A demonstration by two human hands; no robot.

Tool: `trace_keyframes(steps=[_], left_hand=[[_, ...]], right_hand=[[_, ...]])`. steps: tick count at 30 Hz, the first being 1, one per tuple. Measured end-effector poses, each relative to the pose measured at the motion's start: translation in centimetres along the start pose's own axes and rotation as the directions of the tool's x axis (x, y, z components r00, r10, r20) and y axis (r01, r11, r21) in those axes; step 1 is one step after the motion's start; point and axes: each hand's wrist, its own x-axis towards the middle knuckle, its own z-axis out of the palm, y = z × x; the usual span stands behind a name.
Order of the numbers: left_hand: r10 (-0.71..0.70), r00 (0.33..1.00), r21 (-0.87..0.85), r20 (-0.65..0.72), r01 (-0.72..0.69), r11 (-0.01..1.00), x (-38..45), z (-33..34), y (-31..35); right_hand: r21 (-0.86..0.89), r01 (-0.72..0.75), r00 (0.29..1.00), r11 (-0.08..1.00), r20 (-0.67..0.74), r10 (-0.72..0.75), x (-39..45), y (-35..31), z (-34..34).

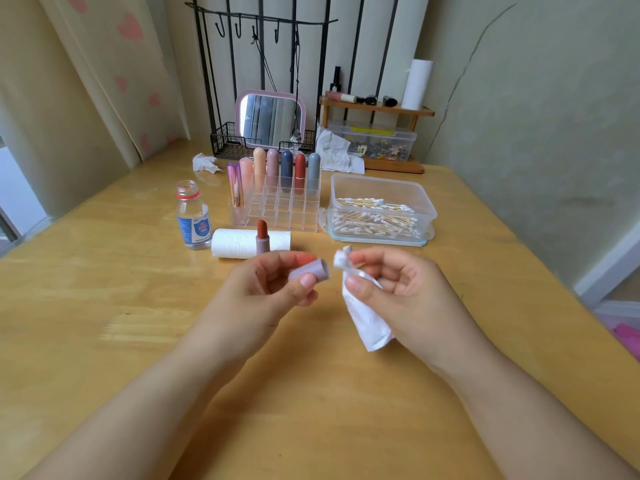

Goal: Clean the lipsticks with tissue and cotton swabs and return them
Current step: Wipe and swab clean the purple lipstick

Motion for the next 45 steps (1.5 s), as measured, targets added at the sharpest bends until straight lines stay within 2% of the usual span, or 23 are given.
trace_keyframes(steps=[4,7,9,11,13,15,18,21,24,26,27,29,30,32,34,35,37,39,41,43,45], left_hand=[[-0.028,0.993,0.080,-0.114,0.038,0.996,0.3,-0.5,-0.4],[-0.013,0.977,0.097,-0.211,0.034,0.995,0.6,-0.7,-0.3],[0.010,0.968,0.138,-0.251,0.025,0.990,0.6,-0.9,-0.2],[0.020,0.960,0.162,-0.279,0.027,0.986,0.6,-1.3,0.0],[0.013,0.955,0.165,-0.296,0.037,0.986,0.7,-1.6,0.2],[0.005,0.951,0.152,-0.309,0.044,0.987,0.8,-1.9,0.6],[0.021,0.932,0.121,-0.363,0.024,0.992,1.0,-2.6,1.2],[0.041,0.898,0.094,-0.437,0.000,0.996,1.1,-3.2,1.6],[0.056,0.866,0.062,-0.497,-0.029,0.998,1.3,-3.7,1.8],[0.052,0.854,0.029,-0.518,-0.043,0.999,1.3,-3.9,1.8],[0.044,0.849,0.011,-0.527,-0.045,0.999,1.4,-4.0,1.8],[0.020,0.844,-0.019,-0.536,-0.036,0.999,1.5,-4.1,1.7],[0.007,0.845,-0.031,-0.535,-0.028,0.999,1.6,-4.2,1.7],[-0.022,0.848,-0.054,-0.530,-0.007,0.999,1.6,-4.3,1.5],[-0.051,0.848,-0.068,-0.527,0.017,0.998,1.6,-4.4,1.3],[-0.062,0.849,-0.073,-0.525,0.028,0.997,1.6,-4.5,1.3],[-0.080,0.851,-0.081,-0.520,0.045,0.996,1.7,-4.5,1.2],[-0.100,0.851,-0.091,-0.516,0.062,0.994,1.8,-4.5,1.3],[-0.118,0.851,-0.103,-0.512,0.075,0.992,1.8,-4.6,1.3],[-0.135,0.849,-0.117,-0.511,0.088,0.989,1.8,-4.7,1.3],[-0.155,0.847,-0.129,-0.508,0.103,0.986,1.8,-4.6,1.3]], right_hand=[[-0.061,0.001,0.998,0.998,-0.067,-0.005,1.3,-0.3,-1.2],[-0.341,0.061,0.987,0.938,-0.121,-0.108,2.3,-0.7,-1.4],[-0.605,0.175,0.954,0.777,-0.091,-0.286,3.1,-0.8,-1.2],[-0.783,0.281,0.911,0.554,0.037,-0.410,3.9,-0.3,-0.8],[-0.861,0.310,0.905,0.403,0.138,-0.402,4.5,0.5,-0.2],[-0.900,0.310,0.916,0.307,0.195,-0.351,4.6,1.3,0.5],[-0.901,0.310,0.951,0.303,0.292,-0.104,3.4,1.8,1.4],[-0.845,0.309,0.938,0.436,0.346,0.008,1.9,2.0,1.4],[-0.762,0.193,0.943,0.618,0.318,0.098,1.5,1.9,2.0],[-0.760,0.129,0.955,0.637,0.268,0.126,2.3,1.7,2.1],[-0.779,0.124,0.969,0.615,0.230,0.095,2.9,1.4,1.9],[-0.820,0.151,0.989,0.551,0.120,-0.092,4.6,0.1,1.1],[-0.835,0.180,0.973,0.520,0.071,-0.222,5.3,-0.8,0.6],[-0.862,0.286,0.886,0.418,0.072,-0.458,6.3,-2.4,-0.3],[-0.880,0.357,0.828,0.315,0.141,-0.543,6.6,-2.8,-0.3],[-0.885,0.360,0.838,0.294,0.169,-0.518,6.5,-2.4,0.1],[-0.894,0.331,0.909,0.301,0.217,-0.356,6.2,-0.6,1.0],[-0.893,0.291,0.956,0.343,0.258,-0.140,5.4,1.6,1.8],[-0.872,0.254,0.960,0.418,0.279,-0.002,4.6,2.9,2.2],[-0.851,0.215,0.962,0.479,0.269,0.046,4.5,2.9,2.5],[-0.825,0.204,0.966,0.527,0.256,0.027,4.9,2.4,3.0]])
